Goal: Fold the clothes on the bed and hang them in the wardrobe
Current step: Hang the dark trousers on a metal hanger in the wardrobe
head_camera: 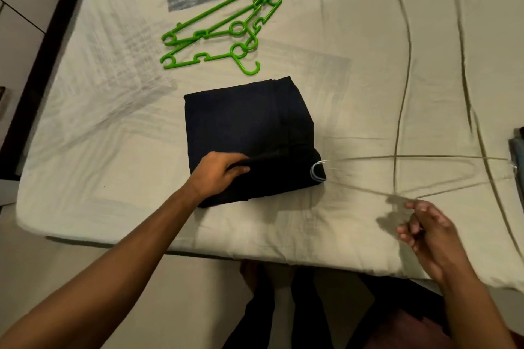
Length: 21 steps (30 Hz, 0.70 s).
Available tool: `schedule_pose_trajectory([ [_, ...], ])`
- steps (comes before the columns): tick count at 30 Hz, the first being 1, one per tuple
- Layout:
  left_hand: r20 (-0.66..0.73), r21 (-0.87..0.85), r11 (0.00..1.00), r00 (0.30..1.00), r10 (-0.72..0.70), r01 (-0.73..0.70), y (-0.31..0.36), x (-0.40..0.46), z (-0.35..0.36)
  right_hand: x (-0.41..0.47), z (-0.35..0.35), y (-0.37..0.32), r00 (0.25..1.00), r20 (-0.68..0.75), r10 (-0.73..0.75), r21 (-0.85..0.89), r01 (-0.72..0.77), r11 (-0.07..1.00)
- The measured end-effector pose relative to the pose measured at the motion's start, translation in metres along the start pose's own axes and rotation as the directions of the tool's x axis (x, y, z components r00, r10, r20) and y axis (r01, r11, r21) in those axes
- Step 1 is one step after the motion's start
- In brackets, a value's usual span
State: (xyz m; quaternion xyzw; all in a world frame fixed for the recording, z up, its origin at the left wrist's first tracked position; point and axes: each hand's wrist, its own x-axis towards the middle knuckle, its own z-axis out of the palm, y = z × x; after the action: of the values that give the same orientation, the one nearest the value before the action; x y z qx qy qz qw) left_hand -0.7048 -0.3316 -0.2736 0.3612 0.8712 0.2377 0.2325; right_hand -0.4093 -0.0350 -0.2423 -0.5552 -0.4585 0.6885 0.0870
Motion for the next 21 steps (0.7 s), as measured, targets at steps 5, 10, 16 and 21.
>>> schedule_pose_trajectory([
  [5,-0.047,0.026,1.0,0.999,-0.007,0.008,0.003,0.012,-0.02,-0.042,0.053,0.034,0.988,0.151,-0.001,-0.27,0.042,0.962],
  [10,-0.053,0.128,0.99,0.997,0.059,-0.052,0.007,0.016,-0.036,-0.088,0.134,0.063,0.954,0.28,0.107,-0.272,-0.028,0.962],
  [16,-0.036,0.183,0.971,0.986,0.161,-0.152,0.023,0.018,-0.026,-0.118,0.214,0.071,0.893,0.352,0.28,-0.129,-0.25,0.96],
  [21,0.004,0.179,0.967,0.983,0.185,-0.182,0.029,0.01,0.001,-0.13,0.241,0.063,0.845,0.409,0.343,-0.041,-0.358,0.933],
])
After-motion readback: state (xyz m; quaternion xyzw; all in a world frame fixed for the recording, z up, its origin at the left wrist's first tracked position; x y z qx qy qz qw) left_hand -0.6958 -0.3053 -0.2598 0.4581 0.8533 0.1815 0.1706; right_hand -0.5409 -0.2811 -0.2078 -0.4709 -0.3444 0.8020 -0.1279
